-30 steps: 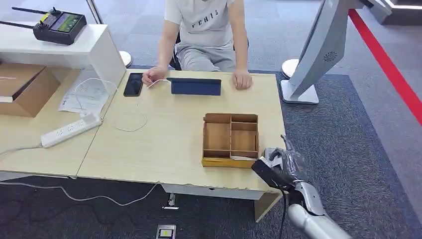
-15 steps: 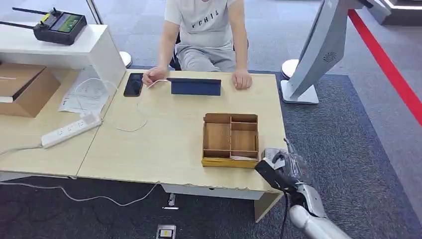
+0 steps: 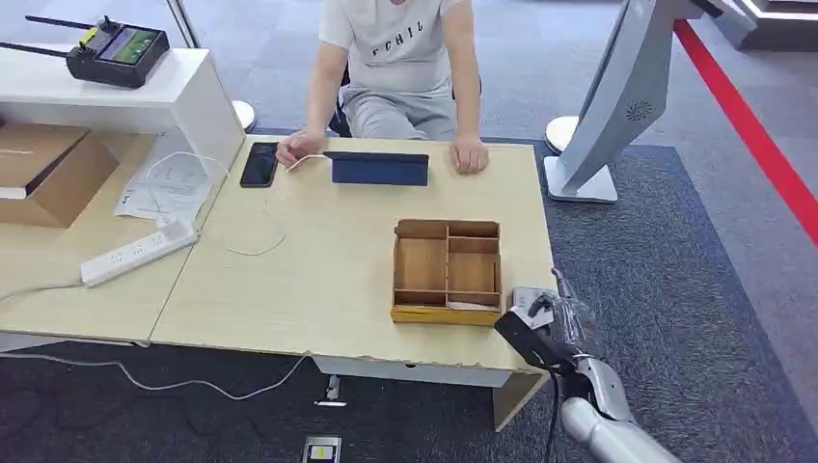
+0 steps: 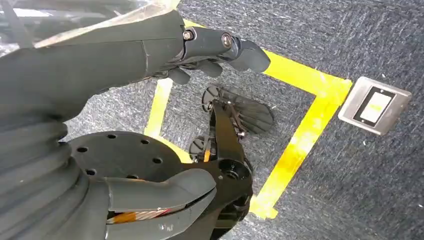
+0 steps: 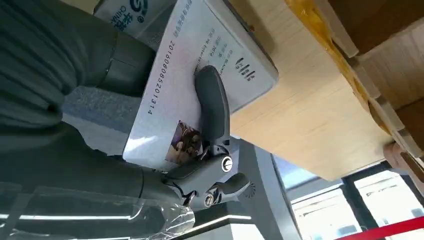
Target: Pass the card to the sensor for recognition and then transmit it.
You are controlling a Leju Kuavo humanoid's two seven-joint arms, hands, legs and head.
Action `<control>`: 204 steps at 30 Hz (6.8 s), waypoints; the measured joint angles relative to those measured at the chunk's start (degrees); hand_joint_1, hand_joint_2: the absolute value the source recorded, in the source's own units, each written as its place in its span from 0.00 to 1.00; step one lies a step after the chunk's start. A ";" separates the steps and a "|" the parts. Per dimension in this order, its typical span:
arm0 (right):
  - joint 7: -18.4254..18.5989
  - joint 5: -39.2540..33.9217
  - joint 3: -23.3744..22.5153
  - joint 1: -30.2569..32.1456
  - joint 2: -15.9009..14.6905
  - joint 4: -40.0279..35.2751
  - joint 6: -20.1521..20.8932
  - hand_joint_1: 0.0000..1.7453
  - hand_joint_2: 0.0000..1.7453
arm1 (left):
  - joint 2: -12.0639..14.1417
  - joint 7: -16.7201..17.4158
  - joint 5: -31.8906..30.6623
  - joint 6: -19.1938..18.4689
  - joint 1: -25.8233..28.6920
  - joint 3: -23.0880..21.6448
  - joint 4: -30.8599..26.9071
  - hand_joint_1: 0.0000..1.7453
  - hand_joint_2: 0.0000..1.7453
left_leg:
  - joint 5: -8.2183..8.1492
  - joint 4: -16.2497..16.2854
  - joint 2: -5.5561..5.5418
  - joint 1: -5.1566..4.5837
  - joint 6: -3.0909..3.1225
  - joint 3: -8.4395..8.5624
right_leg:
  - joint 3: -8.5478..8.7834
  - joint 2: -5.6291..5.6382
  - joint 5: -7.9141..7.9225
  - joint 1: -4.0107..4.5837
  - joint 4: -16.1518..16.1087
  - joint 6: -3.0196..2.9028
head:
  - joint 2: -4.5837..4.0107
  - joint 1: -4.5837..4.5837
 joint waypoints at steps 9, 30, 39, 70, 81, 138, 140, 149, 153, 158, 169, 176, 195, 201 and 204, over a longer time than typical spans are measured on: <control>-0.35 0.57 0.00 -0.66 0.00 0.39 0.00 1.00 1.00 | 0.00 0.09 0.35 0.02 0.02 0.00 0.00 0.00 1.00 | 0.00 0.00 -0.01 -0.01 0.00 0.03 | 0.05 0.00 0.00 0.00 0.00 0.00 | 0.00 0.00; 11.13 21.75 -2.30 -12.99 -4.31 -28.97 8.44 1.00 1.00 | 0.11 -0.37 -0.15 -0.33 -0.03 -0.92 -0.02 0.00 1.00 | 0.04 0.00 0.03 -0.01 0.00 0.03 | 0.02 0.05 0.07 -0.01 0.00 0.03 | 0.00 -0.02; 10.08 22.23 0.07 -23.25 -1.70 -27.84 15.65 1.00 1.00 | -0.11 1.22 -1.40 -0.83 -2.10 -1.57 -0.07 0.00 1.00 | 0.07 0.00 0.01 0.00 -0.02 -0.02 | 0.03 0.04 0.09 0.00 0.02 0.05 | 0.00 0.00; 9.16 29.14 8.74 -36.76 10.23 2.25 18.30 1.00 1.00 | -1.01 5.59 -3.98 -2.69 -3.91 -2.93 -0.13 0.00 1.00 | 0.08 0.01 -0.01 0.02 -0.04 -0.07 | -0.06 0.03 0.10 0.01 0.04 0.04 | 0.00 0.02; 8.55 29.81 8.66 -36.96 11.17 6.14 17.53 0.00 0.00 | -1.07 2.34 -4.99 -2.58 -4.10 -2.93 -0.13 0.00 1.00 | 0.09 0.02 -0.01 0.02 -0.04 -0.06 | -0.07 0.03 0.11 0.01 0.04 0.04 | 0.00 0.00; 8.50 9.16 -7.21 7.80 -7.74 -40.84 5.16 0.00 0.00 | -0.48 -1.35 -3.63 -4.50 -0.26 -1.27 -0.07 0.00 1.00 | 0.03 0.02 0.00 0.03 0.00 -0.06 | -0.07 0.05 0.10 0.01 -0.05 0.05 | 0.00 0.00; 8.90 9.27 -7.21 8.73 -7.80 -42.03 5.27 0.00 0.00 | -0.48 -1.64 -2.51 -4.48 -0.08 -0.98 -0.07 0.00 1.00 | 0.03 0.02 0.01 0.02 0.00 -0.06 | -0.07 0.05 0.10 0.01 -0.05 0.05 | 0.00 0.00; 9.11 9.38 -7.26 9.87 -8.09 -45.53 5.46 0.00 0.00 | -0.48 -1.79 -2.14 -4.48 0.20 -0.85 -0.07 0.00 1.00 | 0.04 0.02 0.02 0.01 0.00 -0.05 | -0.06 0.05 0.10 0.01 -0.05 0.05 | 0.00 0.00; 9.16 9.38 -7.28 10.08 -8.15 -46.36 5.49 0.00 0.00 | -0.48 -1.79 -2.14 -4.48 0.21 -0.81 -0.07 0.00 1.00 | 0.03 0.02 0.02 0.01 0.00 -0.05 | -0.06 0.05 0.10 0.00 -0.05 0.05 | 0.00 0.00; 9.49 11.02 -7.23 10.14 -8.24 -46.97 5.31 0.00 0.00 | -0.48 -2.95 -2.49 -3.60 0.20 -0.79 -0.07 0.00 1.00 | 0.03 0.02 0.02 0.02 0.00 -0.05 | -0.07 0.05 0.10 0.01 -0.05 0.05 | 0.00 0.00; 18.52 20.46 -4.59 9.95 -6.73 -47.14 9.56 0.00 1.00 | -0.50 -2.47 -3.19 -2.99 0.12 -0.81 -0.07 0.00 1.00 | 0.03 0.01 0.02 0.02 0.00 -0.09 | -0.06 0.05 0.10 0.02 -0.04 0.05 | 0.00 -0.02; 21.22 29.16 -2.88 7.69 -5.05 -46.29 18.10 0.00 1.00 | -0.59 -2.47 -2.36 -2.08 0.00 -0.79 -0.07 0.00 1.00 | 0.04 0.01 0.02 0.02 0.00 -0.09 | -0.06 0.04 0.10 0.01 -0.04 0.05 | 0.00 0.02; 20.06 34.47 -2.08 5.31 -3.58 -47.43 33.90 0.00 1.00 | -0.57 -2.43 -2.40 -2.36 0.12 -0.81 0.04 0.00 1.00 | 0.04 0.01 0.02 0.02 0.00 -0.07 | -0.06 0.05 0.10 0.01 -0.04 0.05 | 0.00 0.00; 20.06 33.99 -1.86 4.82 -3.63 -47.89 34.91 0.00 1.00 | -0.57 -2.25 -2.40 -2.73 0.12 -0.81 0.07 0.00 1.00 | 0.04 0.01 0.02 0.02 0.00 -0.08 | -0.07 0.05 0.10 0.01 -0.04 0.05 | 0.00 0.00; 19.65 33.40 -1.81 4.83 -3.61 -47.87 34.95 0.00 1.00 | -0.55 -1.95 -2.43 -3.06 0.10 -0.81 0.09 0.00 1.00 | 0.04 0.01 0.02 0.02 0.00 -0.08 | -0.07 0.05 0.10 0.01 -0.04 0.05 | 0.00 0.00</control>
